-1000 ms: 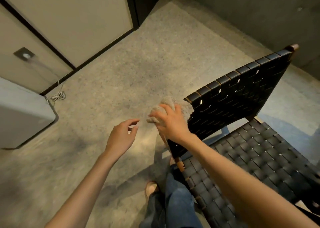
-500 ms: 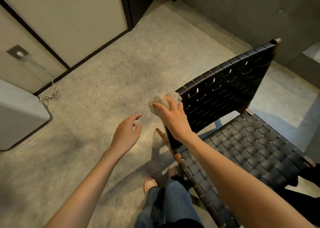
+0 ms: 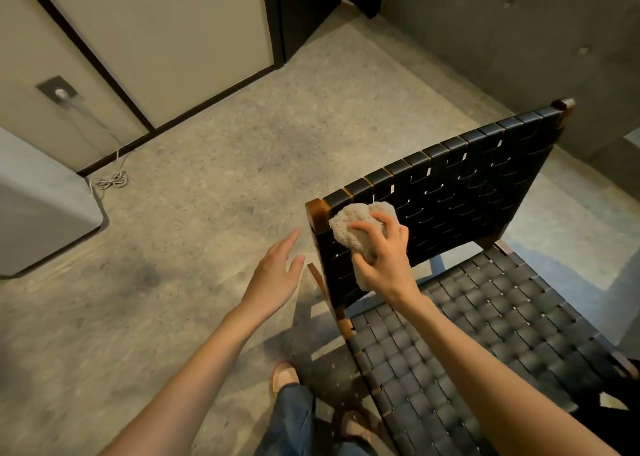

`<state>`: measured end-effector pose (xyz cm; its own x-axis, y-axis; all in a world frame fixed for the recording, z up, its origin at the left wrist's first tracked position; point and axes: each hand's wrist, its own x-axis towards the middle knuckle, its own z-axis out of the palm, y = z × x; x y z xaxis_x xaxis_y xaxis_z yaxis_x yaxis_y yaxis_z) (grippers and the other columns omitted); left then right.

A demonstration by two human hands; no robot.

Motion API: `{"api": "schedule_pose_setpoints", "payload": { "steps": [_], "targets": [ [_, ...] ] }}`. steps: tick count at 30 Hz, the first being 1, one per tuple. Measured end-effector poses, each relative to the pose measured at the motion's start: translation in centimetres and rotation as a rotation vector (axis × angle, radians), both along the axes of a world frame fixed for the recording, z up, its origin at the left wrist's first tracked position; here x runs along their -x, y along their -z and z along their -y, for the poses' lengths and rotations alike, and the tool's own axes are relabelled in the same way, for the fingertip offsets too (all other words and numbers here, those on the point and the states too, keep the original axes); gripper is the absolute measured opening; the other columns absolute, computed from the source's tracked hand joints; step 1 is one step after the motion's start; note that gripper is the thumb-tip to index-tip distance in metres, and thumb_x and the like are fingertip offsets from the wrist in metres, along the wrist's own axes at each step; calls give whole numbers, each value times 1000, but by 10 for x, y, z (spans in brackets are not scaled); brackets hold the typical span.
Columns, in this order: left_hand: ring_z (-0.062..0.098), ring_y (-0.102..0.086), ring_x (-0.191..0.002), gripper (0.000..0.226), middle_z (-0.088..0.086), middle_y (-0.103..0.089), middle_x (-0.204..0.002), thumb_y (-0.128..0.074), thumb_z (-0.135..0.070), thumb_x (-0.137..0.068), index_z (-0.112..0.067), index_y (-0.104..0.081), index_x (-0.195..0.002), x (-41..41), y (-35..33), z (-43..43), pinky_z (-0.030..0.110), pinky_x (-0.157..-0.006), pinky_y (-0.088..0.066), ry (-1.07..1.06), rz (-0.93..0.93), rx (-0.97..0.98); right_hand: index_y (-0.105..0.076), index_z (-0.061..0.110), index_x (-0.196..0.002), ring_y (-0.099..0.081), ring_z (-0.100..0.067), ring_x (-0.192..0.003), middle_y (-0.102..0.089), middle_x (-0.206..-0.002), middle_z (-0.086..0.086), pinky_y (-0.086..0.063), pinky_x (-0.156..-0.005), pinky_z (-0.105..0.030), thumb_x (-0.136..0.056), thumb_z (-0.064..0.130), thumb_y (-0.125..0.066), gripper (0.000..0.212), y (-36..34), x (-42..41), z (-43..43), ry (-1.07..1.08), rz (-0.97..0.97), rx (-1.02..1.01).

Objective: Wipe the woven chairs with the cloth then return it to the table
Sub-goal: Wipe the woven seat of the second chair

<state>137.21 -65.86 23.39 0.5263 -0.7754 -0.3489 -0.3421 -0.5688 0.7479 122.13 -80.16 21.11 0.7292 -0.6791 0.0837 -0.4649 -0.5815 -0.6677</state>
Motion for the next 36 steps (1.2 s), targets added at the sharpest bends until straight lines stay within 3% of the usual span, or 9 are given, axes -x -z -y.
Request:
{"api": "schedule_pose_setpoints", "payload": {
  "steps": [3, 8, 11, 14, 16, 19, 24, 28, 36],
  "targets": [
    [17, -32, -138, 54, -4, -25, -155, -42, -27, -100, -36, -20, -148, 6, 17, 16, 33, -111, -30, -21, -21, 55, -42, 32, -127, -21, -23, -126, -21, -140, 1, -32, -92, -31, -81, 32, -54, 47, 15, -19, 11, -68, 29, 41],
    [12, -18, -143, 65, -11, -9, -158, -42, -29, -100, -44, 0, -147, 11, 63, 34, 30, -111, -23, -42, 1, 171, -36, 33, -120, -20, -29, -124, -19, -135, -4, -34, -98, -34, -82, 21, -59, 46, 71, -35, 15, -92, 44, 170],
    [-1, -15, -137, 69, -40, -4, -145, -42, -34, -99, -65, 7, -135, 12, 95, 36, 32, -109, -28, -49, 22, 310, -41, 30, -117, -22, -30, -121, -21, -130, -2, -29, -97, -34, -81, 29, -53, 38, 105, -40, 16, -49, 162, 249],
    [-19, -5, -131, 70, -56, 5, -133, -43, -35, -98, -65, 7, -136, 15, 136, 35, 31, -105, -23, -35, 67, 382, -44, 28, -114, -24, -30, -117, -24, -126, -3, -32, -96, -34, -79, 27, -56, 37, 142, -41, 16, -7, 279, 331],
    [-27, 0, -129, 68, -50, 6, -140, -41, -36, -98, -60, 7, -140, 16, 166, 34, 34, -106, -22, -24, 145, 422, -45, 26, -112, -24, -31, -117, -24, -125, -4, -33, -96, -34, -80, 26, -57, 34, 173, -30, 13, -29, 317, 373],
    [-12, -2, -139, 66, -31, 7, -153, -38, -39, -98, -49, 6, -146, 17, 210, 38, 34, -109, -22, -3, 295, 529, -47, 24, -108, -26, -32, -115, -24, -123, -5, -34, -94, -31, -80, 26, -59, 31, 223, -10, 10, -98, 360, 435],
    [3, 5, -145, 70, -5, 10, -158, -39, -40, -98, -42, 12, -146, 25, 264, 50, 5, -110, -7, 11, 454, 728, -49, 22, -99, -32, -31, -107, -31, -116, -7, -37, -91, -35, -87, 35, -58, 20, 298, 5, 9, -120, 506, 627],
    [10, 7, -146, 67, 15, 2, -154, -36, -38, -100, -32, 10, -148, 30, 296, 67, 17, -116, -3, -34, 565, 897, -47, 26, -96, -33, -29, -104, -35, -113, -9, -30, -98, -32, -87, 39, -55, 17, 349, 14, 14, -159, 575, 807],
    [11, -3, -146, 64, 16, -5, -153, -39, -29, -97, -2, -7, -145, 43, 332, 84, 27, -118, -8, -148, 611, 1081, -48, 28, -95, -35, -28, -100, -37, -110, -7, -35, -82, -39, -89, 43, -54, 17, 374, 9, 24, -120, 712, 891]
  ]
}}
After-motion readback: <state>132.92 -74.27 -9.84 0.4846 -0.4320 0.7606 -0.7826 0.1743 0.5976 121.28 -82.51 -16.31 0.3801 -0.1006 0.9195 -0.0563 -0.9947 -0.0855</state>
